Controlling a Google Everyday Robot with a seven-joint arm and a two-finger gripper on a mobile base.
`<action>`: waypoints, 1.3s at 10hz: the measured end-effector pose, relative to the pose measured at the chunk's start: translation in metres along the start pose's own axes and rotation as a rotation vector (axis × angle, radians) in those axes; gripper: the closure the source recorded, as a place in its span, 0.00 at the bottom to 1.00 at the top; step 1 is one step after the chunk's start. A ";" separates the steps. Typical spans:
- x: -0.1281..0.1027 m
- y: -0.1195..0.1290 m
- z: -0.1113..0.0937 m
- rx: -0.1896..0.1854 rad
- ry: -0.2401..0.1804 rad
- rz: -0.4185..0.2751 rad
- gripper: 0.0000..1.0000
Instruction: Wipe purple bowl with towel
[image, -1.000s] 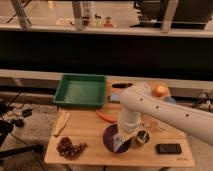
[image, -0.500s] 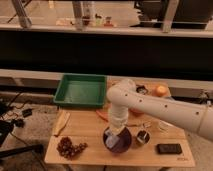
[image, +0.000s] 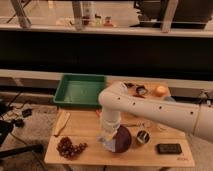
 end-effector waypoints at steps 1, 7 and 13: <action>-0.002 0.008 -0.001 -0.003 -0.005 -0.003 0.86; 0.049 0.066 -0.019 -0.012 0.028 0.101 0.86; 0.077 0.036 -0.019 0.007 0.069 0.160 0.86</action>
